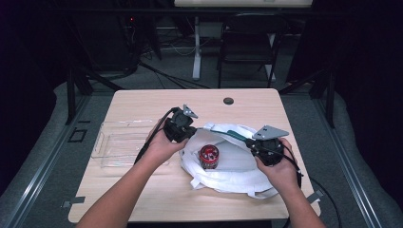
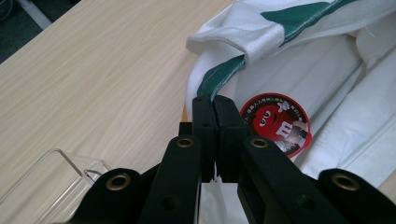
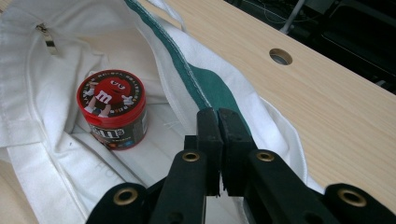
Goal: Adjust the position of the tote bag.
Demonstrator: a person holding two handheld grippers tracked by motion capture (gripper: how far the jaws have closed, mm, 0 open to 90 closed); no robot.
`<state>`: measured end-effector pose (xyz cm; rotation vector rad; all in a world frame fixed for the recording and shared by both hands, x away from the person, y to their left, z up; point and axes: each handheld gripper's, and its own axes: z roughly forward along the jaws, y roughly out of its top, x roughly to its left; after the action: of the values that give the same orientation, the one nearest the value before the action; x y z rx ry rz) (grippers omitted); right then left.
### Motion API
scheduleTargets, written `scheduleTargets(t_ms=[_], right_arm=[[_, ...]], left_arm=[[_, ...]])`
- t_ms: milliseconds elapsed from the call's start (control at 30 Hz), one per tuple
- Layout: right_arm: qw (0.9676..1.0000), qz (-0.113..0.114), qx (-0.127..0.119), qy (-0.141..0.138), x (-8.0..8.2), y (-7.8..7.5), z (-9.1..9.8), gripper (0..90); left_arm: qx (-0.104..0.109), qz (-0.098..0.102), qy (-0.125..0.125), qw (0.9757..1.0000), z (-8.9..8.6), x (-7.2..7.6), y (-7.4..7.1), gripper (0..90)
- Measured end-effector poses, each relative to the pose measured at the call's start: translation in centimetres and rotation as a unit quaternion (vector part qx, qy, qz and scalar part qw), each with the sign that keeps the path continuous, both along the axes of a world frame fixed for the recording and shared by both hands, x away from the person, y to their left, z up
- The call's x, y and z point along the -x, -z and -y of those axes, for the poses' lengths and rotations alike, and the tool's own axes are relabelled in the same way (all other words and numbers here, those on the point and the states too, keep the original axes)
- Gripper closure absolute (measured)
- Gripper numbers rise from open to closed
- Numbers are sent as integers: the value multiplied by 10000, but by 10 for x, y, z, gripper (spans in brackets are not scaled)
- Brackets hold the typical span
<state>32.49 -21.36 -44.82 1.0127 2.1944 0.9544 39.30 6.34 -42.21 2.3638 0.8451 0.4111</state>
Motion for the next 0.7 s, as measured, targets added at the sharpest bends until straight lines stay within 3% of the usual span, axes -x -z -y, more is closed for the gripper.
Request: scheduleTargets(t_ms=[700], right_arm=[[9997,-60,173,140,-21,9,-4,890]], left_arm=[[-85,-126,-209,9997,7,-24,11,886]])
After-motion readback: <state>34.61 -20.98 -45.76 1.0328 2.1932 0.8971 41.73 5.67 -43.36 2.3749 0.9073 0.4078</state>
